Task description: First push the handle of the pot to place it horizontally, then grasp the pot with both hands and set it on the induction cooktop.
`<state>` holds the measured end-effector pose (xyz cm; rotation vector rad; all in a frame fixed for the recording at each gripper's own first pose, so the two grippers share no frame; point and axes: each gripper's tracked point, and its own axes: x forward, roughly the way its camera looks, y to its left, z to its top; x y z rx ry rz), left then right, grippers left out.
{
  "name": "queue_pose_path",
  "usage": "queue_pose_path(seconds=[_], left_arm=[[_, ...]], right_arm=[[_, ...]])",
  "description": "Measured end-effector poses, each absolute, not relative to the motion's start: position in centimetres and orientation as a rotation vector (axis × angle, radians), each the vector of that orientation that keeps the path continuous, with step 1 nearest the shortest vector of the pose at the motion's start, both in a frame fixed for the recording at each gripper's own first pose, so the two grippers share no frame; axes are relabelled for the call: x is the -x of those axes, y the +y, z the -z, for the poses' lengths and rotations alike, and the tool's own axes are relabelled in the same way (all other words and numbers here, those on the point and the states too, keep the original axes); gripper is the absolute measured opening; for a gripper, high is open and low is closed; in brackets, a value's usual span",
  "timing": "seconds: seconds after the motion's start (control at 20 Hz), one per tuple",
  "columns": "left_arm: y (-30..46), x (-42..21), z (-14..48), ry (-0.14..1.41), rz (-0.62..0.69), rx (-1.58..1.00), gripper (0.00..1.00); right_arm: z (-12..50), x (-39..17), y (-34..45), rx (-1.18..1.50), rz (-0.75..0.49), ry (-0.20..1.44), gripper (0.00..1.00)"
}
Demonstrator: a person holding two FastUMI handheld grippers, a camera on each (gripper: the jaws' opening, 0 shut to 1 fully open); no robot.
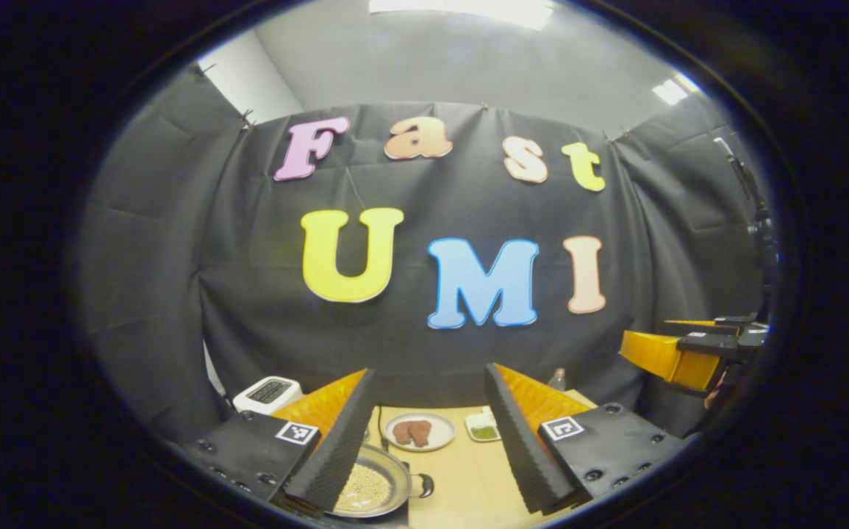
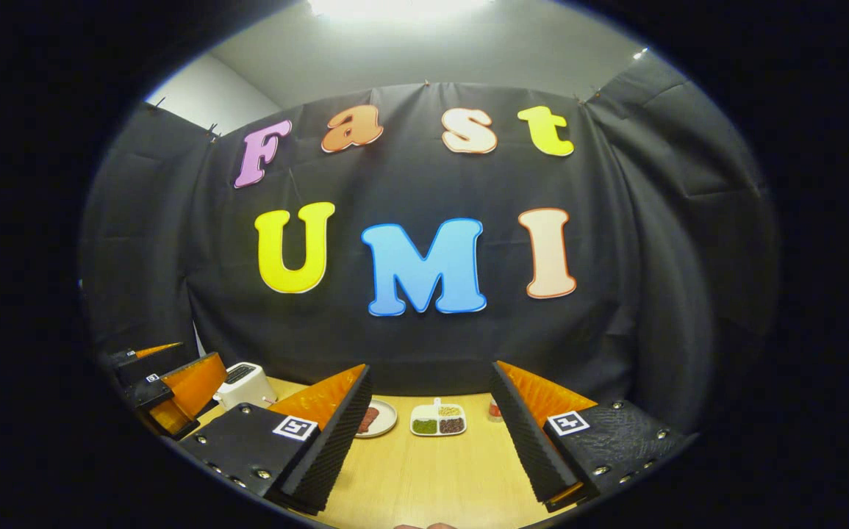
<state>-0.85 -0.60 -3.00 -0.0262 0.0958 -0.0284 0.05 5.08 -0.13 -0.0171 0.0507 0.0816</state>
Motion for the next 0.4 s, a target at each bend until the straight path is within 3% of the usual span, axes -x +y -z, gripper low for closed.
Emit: queue_pose_path(seconds=[0.25, 0.3, 0.4], left_arm=[[-2.9, 2.4, 0.1, 0.048, 0.015, 0.022, 0.94], [-2.9, 2.8, 0.0, 0.048, 0.01, 0.03, 0.99], [-2.9, 3.2, -0.1, 0.044, 0.004, 0.044, 0.95]], right_arm=[[-1.7, 1.1, 1.5, 0.01, -0.062, 0.029, 0.98], [-1.7, 1.3, 1.2, 0.005, -0.063, 0.029, 0.98], [-2.1, 1.7, 0.8, -0.01, -0.066, 0.023, 0.98]])
